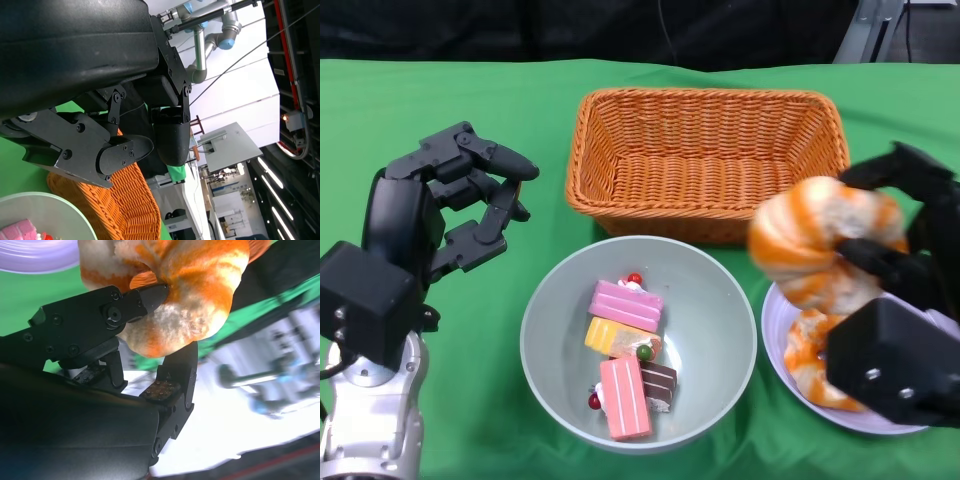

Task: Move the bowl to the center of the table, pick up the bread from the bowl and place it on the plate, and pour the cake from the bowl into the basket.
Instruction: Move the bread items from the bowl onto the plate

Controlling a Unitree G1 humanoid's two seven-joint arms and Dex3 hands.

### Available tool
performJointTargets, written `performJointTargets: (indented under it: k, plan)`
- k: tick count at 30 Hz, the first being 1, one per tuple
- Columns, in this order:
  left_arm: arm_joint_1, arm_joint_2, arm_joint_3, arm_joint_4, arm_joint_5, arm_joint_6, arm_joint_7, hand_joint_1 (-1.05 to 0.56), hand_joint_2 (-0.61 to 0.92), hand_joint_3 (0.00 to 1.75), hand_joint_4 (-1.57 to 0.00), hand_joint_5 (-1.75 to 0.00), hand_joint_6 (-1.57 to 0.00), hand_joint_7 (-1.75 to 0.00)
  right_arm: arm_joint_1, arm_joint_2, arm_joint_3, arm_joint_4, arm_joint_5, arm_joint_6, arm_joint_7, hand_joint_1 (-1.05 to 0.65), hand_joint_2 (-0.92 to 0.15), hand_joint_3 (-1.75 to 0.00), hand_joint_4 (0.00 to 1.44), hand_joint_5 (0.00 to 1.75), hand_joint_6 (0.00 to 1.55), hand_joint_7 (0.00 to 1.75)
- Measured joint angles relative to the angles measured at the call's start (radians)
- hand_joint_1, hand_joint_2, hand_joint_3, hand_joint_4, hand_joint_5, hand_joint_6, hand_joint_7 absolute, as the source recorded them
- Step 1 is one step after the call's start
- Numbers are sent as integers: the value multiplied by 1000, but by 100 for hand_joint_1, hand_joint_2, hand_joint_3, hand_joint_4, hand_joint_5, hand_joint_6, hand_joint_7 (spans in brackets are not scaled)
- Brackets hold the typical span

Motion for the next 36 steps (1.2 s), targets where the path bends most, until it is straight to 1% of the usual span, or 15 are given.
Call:
performJointTargets:
  k: [3,6,10,14,16,24,28,32,36]
  plan:
    - [-2,2,1,11,0,-2,-2,-7,69,77,-80,-140,-85,-102,37,0,-27,0,17,37,24,-32,-91,0,72,146,82,71]
    - [-5,5,1,14,1,-6,-2,-7,70,77,-79,-141,-85,-103,61,-5,-52,20,27,52,30,-30,-91,0,72,145,84,67]
    - [-7,17,3,14,-6,-7,-10,-7,70,76,-79,-142,-85,-103,85,-9,-59,56,48,75,40,-29,-90,0,73,142,86,63]
    - [-7,22,5,14,-14,-6,-16,-7,69,75,-79,-142,-85,-104,95,-9,-66,107,63,90,40,-30,-90,0,74,135,87,60]
    - [-7,23,5,14,-21,-5,-17,-7,69,76,-79,-142,-85,-104,95,-12,-67,130,65,95,40,-31,-92,-1,74,133,86,59]
    - [-7,24,4,11,-27,-4,-25,-6,69,77,-79,-142,-84,-105,79,-17,-65,219,73,118,41,-29,-92,0,72,134,88,53]
    - [-5,24,4,2,-25,0,-25,-5,68,79,-78,-142,-84,-105,60,-21,-56,278,82,116,21,-30,-92,-1,71,129,89,50]
    - [-4,25,3,-8,-23,0,-25,-5,69,79,-79,-142,-84,-105,41,-21,-48,308,83,116,-3,-29,-91,0,71,134,91,49]
    - [5,28,3,-11,-24,2,-25,-5,69,79,-79,-141,-85,-104,33,-21,-45,344,93,99,-27,-28,-92,0,71,130,91,50]
